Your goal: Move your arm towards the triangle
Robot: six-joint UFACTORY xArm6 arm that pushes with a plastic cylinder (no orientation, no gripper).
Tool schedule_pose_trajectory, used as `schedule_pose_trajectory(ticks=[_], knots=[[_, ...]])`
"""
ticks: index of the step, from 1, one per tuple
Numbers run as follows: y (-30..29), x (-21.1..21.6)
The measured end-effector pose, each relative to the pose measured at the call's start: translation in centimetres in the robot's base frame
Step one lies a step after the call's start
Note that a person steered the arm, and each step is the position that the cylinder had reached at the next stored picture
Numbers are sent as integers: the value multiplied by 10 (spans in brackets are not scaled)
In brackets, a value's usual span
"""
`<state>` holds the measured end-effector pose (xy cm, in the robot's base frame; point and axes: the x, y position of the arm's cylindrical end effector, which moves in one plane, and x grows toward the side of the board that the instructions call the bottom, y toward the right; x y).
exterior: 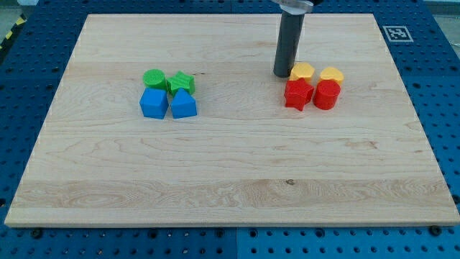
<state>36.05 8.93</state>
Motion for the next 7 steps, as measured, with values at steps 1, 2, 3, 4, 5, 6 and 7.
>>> schedule_pose_trajectory(ticks=[1, 2, 3, 4, 5, 6, 7], knots=[[-1, 0], [-26, 3], [-51, 10], [-57, 17], [-57, 25], [-57, 51], [-57, 62]])
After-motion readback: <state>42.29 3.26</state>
